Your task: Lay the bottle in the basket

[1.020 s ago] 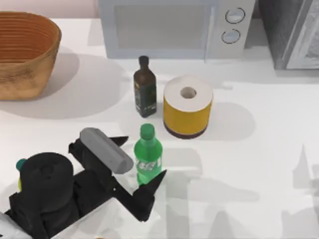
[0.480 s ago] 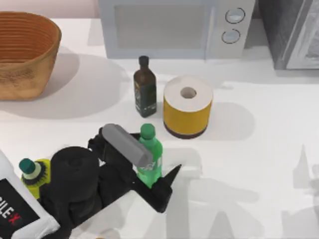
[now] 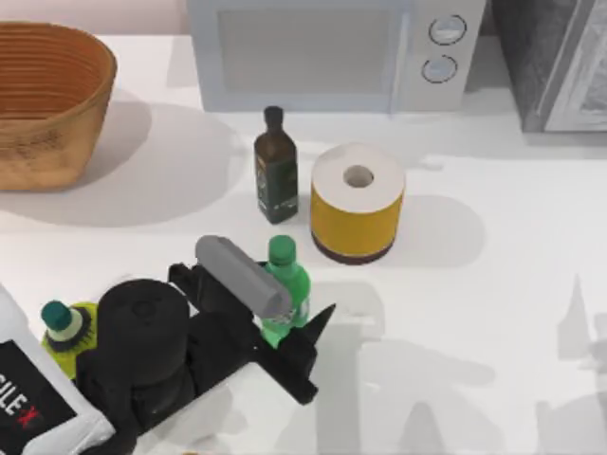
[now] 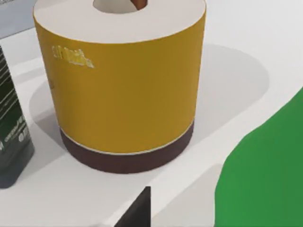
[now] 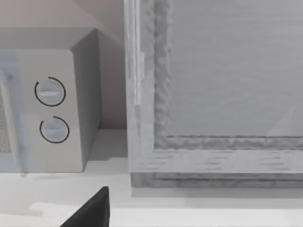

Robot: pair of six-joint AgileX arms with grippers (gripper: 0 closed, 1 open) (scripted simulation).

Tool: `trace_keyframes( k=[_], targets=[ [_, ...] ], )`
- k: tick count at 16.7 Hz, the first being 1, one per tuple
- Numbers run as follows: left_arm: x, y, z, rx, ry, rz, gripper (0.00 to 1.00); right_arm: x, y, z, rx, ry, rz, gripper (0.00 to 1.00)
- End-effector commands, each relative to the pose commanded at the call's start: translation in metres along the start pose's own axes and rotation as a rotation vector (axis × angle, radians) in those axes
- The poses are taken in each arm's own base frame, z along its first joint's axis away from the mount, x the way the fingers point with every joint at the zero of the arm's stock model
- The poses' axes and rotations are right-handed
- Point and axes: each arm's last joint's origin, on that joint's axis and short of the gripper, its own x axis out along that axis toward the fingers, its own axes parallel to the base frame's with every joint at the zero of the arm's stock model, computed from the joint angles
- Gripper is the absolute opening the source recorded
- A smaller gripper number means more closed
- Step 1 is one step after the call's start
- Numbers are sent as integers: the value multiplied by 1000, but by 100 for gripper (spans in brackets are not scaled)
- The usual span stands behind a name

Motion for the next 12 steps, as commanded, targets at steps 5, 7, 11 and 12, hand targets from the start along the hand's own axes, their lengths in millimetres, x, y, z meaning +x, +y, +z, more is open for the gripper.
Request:
trace_keyframes(
  k=[5, 7, 11, 12],
  targets=[
    [0, 0, 0, 0, 0, 0, 17, 0, 0, 0, 0, 0, 0, 100],
    [0, 0, 0, 0, 0, 0, 2, 0, 0, 0, 0, 0, 0, 100],
    [0, 0, 0, 0, 0, 0, 0, 0, 0, 0, 0, 0, 0, 100],
    [0, 0, 0, 0, 0, 0, 0, 0, 0, 0, 0, 0, 0, 100]
  ],
)
